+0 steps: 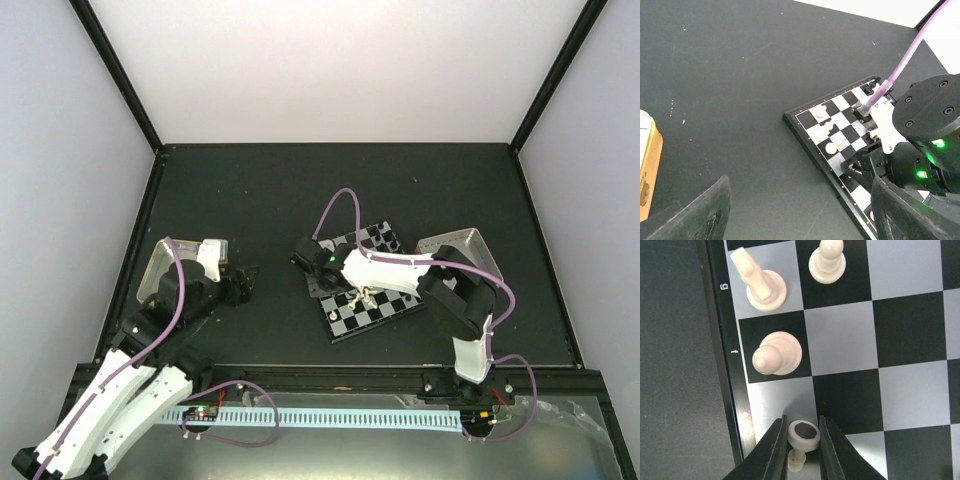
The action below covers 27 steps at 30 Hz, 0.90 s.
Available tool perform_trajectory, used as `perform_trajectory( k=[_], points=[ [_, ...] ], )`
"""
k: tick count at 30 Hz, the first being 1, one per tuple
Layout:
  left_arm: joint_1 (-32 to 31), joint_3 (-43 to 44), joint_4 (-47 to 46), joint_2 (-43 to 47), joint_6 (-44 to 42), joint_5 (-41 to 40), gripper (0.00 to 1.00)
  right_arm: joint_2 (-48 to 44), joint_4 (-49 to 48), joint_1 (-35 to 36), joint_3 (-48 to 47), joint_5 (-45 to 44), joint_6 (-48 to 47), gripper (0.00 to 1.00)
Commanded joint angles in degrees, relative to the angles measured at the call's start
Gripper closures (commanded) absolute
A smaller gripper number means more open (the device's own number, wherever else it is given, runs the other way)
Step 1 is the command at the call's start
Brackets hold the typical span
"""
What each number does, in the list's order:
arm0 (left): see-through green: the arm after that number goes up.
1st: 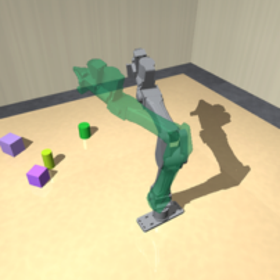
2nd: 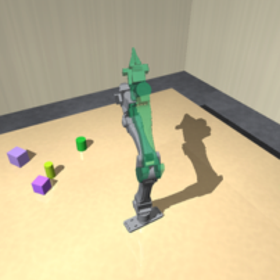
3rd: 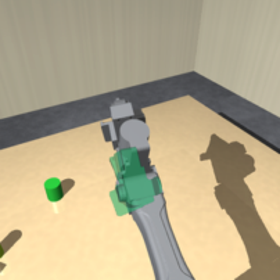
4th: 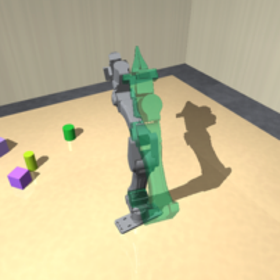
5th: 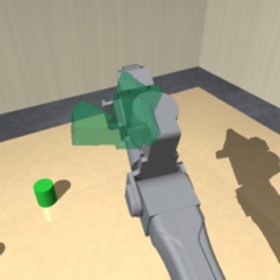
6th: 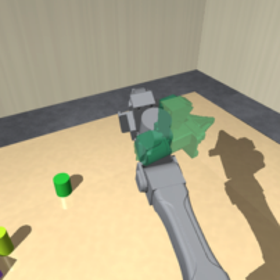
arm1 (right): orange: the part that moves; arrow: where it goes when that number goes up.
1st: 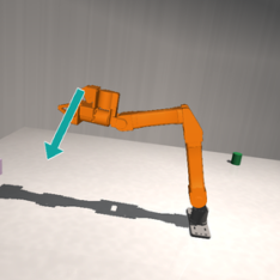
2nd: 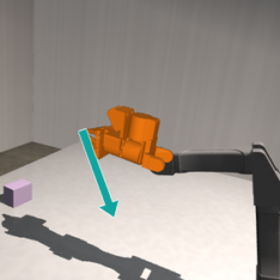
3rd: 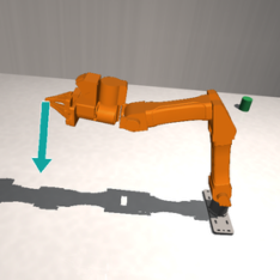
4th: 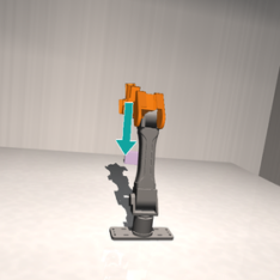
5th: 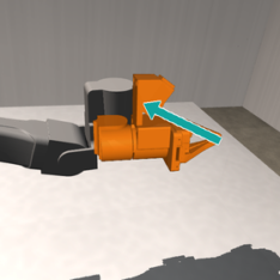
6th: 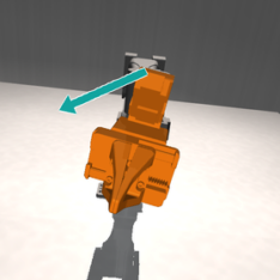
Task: Set up the chess pieces on the board
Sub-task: Pick up the chess piece from the chessboard.
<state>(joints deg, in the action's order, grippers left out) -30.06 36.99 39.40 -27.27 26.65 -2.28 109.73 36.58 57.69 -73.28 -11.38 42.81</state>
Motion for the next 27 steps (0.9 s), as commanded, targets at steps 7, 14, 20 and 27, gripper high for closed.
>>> perform_trajectory(
  k=[7, 14, 20, 27],
  points=[
    [0.27, -0.18, -1.42, 0.21, -0.86, 0.8, 0.22, 0.12, -2.83, 0.75, 0.89, -2.28, 4.63, 0.9],
    [0.27, -0.99, -3.04, 0.1, -1.05, 2.8, 0.22, -6.5, -12.69, 0.45, 5.58, 0.55, 8.66, 0.89],
    [0.2, -6.55, -14.16, -1.34, 1.44, 12.94, 0.22, -14.41, -25.59, -1.06, 14.73, 10.35, 17.71, 0.9],
    [-2.55, -13.72, -31.31, -7.96, 3.63, 18.65, 0.22, -24.34, -42.29, -5.46, 28.51, 19.98, 33.22, 0.89]
  ],
)
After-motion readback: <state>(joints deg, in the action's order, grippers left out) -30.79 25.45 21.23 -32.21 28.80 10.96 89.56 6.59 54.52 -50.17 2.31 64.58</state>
